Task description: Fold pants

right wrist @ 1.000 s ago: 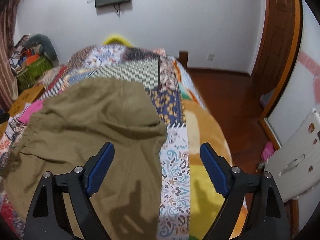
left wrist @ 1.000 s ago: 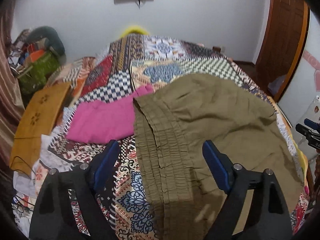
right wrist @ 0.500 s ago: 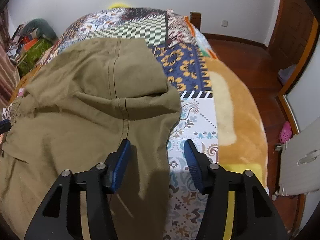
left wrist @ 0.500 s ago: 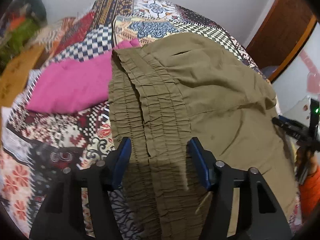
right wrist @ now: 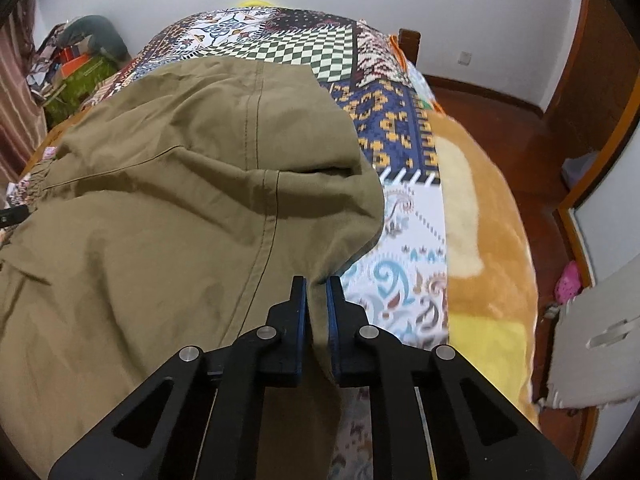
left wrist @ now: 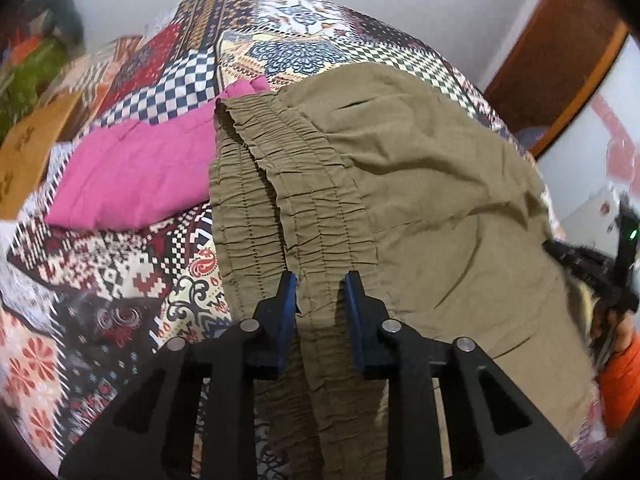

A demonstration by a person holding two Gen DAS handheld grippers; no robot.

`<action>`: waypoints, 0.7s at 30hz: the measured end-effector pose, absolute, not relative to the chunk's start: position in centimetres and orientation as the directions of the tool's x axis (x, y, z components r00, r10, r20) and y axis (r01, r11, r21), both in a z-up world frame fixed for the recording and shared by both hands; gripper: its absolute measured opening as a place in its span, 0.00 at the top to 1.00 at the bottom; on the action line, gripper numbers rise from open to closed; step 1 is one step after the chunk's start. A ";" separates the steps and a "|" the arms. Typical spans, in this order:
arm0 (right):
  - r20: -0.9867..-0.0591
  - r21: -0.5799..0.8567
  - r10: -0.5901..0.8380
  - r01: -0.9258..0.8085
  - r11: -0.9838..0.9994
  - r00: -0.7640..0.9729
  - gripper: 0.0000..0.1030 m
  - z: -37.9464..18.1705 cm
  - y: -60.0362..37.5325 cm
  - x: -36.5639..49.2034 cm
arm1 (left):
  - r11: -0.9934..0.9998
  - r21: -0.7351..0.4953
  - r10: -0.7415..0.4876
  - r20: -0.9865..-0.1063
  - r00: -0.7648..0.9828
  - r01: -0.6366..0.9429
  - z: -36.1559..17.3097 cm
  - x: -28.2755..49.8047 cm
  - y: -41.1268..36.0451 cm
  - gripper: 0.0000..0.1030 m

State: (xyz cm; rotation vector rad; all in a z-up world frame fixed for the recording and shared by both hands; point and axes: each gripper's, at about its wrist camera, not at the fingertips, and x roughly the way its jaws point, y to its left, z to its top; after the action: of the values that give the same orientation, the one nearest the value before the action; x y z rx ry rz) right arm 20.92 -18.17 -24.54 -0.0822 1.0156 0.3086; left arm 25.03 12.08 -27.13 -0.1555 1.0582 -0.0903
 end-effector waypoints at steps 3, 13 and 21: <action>-0.844 0.096 0.229 -0.283 0.954 0.484 0.92 -24.6 -18.3 20.4 | 0.990 -0.140 -0.128 -0.862 0.490 0.012 -27.2 25.0 11.9 0.77; -0.825 0.053 0.202 -0.285 0.957 0.528 0.80 -22.0 -18.0 21.4 | 0.987 -0.155 -0.107 -0.849 0.517 -0.051 -24.1 26.4 13.4 0.68; -0.769 0.110 0.257 -0.274 0.955 0.586 0.56 -20.0 -17.9 25.7 | 0.988 -0.135 -0.079 -0.867 0.492 -0.080 -24.9 29.7 13.6 0.39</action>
State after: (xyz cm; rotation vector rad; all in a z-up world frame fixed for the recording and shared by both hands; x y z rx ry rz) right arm 25.68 -17.92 -20.04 -0.0212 0.8931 0.3098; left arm 29.72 13.62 -24.90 -0.1652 1.0583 0.0004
